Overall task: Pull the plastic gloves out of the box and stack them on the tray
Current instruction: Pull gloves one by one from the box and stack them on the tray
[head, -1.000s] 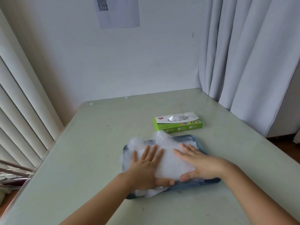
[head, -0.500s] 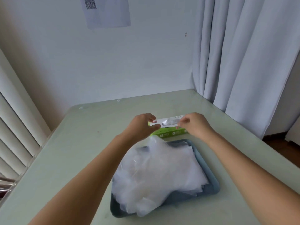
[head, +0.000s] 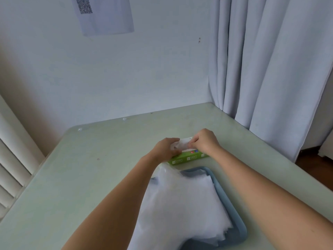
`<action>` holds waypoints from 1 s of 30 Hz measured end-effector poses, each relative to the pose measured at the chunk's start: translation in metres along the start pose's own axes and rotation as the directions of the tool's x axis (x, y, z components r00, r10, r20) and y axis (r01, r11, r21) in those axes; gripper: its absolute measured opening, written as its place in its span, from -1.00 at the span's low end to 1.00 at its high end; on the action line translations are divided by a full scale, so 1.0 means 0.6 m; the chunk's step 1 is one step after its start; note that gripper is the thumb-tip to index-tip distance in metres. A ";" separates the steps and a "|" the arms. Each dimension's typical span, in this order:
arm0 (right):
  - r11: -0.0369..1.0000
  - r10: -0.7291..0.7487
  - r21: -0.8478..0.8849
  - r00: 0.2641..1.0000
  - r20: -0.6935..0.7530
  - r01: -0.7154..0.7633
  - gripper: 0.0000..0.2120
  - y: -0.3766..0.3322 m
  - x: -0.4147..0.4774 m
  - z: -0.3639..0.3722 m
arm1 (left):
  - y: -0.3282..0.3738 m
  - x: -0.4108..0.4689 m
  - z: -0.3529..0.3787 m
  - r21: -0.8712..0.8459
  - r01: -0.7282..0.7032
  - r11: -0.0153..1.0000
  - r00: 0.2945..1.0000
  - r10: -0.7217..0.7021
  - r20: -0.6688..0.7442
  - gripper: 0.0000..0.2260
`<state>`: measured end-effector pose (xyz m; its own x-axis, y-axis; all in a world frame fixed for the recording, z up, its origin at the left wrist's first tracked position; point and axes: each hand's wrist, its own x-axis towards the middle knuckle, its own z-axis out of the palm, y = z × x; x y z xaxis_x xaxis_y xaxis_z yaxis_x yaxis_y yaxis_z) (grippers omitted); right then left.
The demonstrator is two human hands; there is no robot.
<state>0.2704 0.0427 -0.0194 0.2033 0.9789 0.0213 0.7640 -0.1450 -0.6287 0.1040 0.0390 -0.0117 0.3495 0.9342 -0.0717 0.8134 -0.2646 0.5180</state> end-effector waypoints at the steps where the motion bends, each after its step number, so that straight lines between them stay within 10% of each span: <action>1: 1.000 -0.028 0.007 0.999 0.021 0.028 -0.85 0.000 0.001 -0.007 | -0.002 0.002 -0.001 -0.002 0.002 1.000 1.000 -0.002 0.000 -0.53; 11: 0.907 -0.418 0.049 0.881 0.222 0.418 -0.84 0.006 0.018 -0.044 | -0.008 0.014 -0.004 0.008 -0.046 0.999 0.997 0.046 0.067 -0.51; 19: 0.859 -0.507 0.147 0.854 0.117 0.490 -0.83 0.013 0.031 -0.036 | -0.007 0.018 -0.001 0.059 -0.017 0.998 0.997 0.013 0.073 -0.40; 24: 0.816 -0.576 0.102 0.815 0.063 0.569 -0.89 0.005 0.030 -0.040 | -0.014 0.019 0.005 0.023 -0.005 1.000 0.998 0.004 0.066 -0.38; 30: 0.683 -0.626 -0.204 0.706 0.331 0.701 -0.87 -0.020 0.030 -0.050 | -0.018 0.022 0.007 -0.010 -0.012 1.000 0.998 0.012 0.060 -0.40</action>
<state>0.2835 0.0576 0.0119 -0.5372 0.8299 0.1510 0.7895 0.5577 -0.2562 0.1017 0.0529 -0.0220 0.3868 0.9148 -0.1161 0.8045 -0.2732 0.5274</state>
